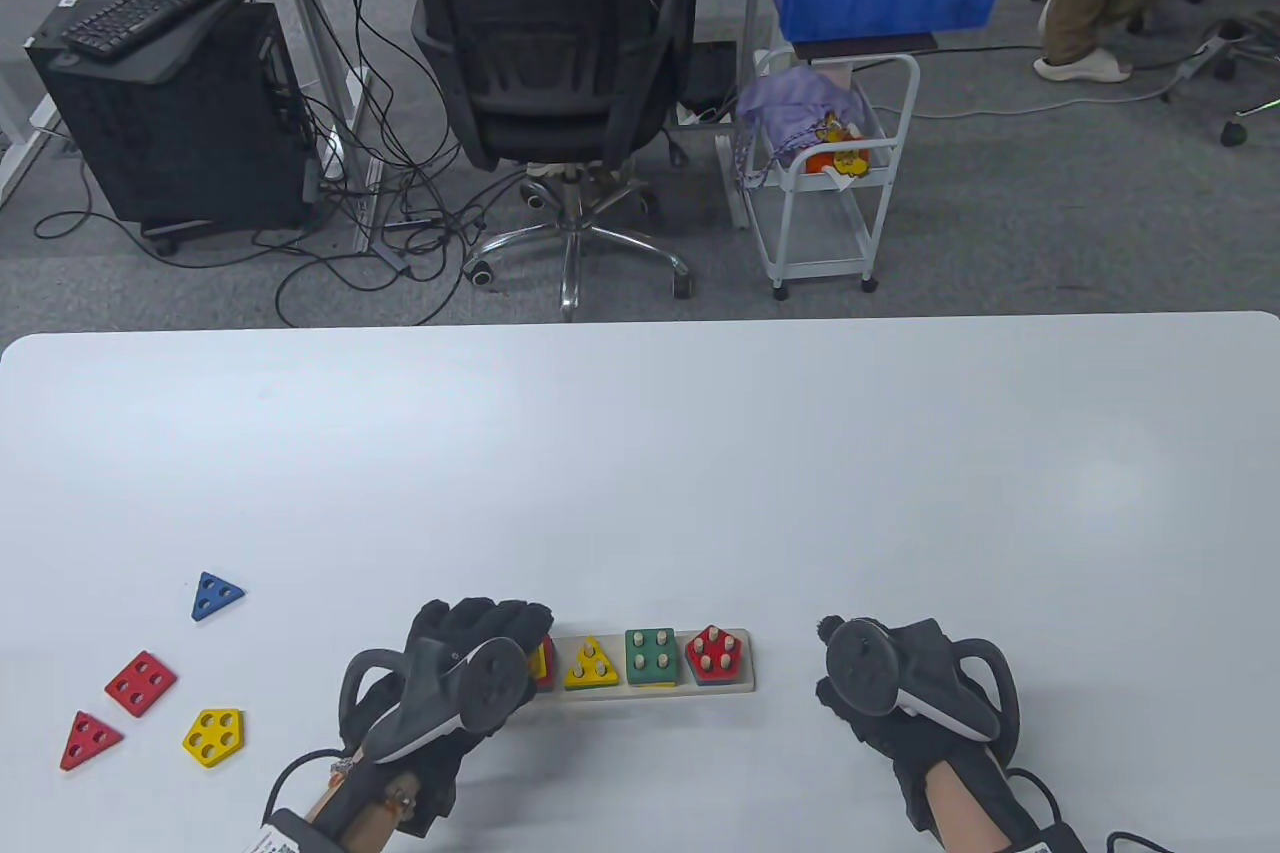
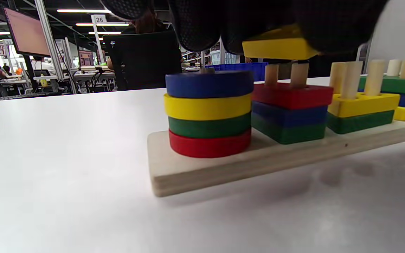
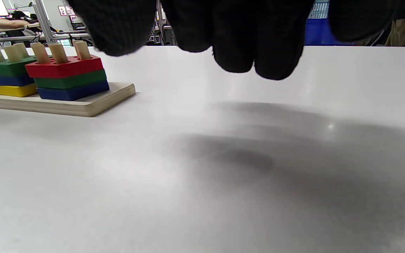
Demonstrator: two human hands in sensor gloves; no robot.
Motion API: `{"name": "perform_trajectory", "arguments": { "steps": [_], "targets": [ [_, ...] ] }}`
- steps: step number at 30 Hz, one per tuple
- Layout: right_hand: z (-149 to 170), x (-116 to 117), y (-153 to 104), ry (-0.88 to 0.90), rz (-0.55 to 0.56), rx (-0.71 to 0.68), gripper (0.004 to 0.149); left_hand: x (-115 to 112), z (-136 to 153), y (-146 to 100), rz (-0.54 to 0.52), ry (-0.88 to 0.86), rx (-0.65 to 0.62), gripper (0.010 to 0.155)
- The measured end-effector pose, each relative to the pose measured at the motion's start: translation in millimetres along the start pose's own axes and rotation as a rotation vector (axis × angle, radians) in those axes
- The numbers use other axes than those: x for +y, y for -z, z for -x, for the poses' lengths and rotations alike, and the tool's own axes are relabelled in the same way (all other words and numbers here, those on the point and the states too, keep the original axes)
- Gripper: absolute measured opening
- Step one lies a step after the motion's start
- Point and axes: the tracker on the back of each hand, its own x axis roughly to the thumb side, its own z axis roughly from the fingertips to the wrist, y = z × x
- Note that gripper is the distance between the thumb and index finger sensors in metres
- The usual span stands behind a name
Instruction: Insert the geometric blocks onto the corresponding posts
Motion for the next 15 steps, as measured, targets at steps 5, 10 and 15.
{"name": "perform_trajectory", "arguments": {
  "steps": [5, 10, 15],
  "targets": [
    [0, 0, 0, -0.001, -0.004, 0.001, 0.062, -6, -1, 3, 0.024, 0.014, 0.004, 0.067],
    [0, 0, 0, 0.000, -0.007, 0.003, 0.062, -11, -2, 6, 0.040, 0.008, -0.001, 0.066],
    [0, 0, 0, 0.001, -0.006, 0.004, 0.062, -12, -2, 7, 0.058, 0.012, 0.000, 0.067]
  ]
}}
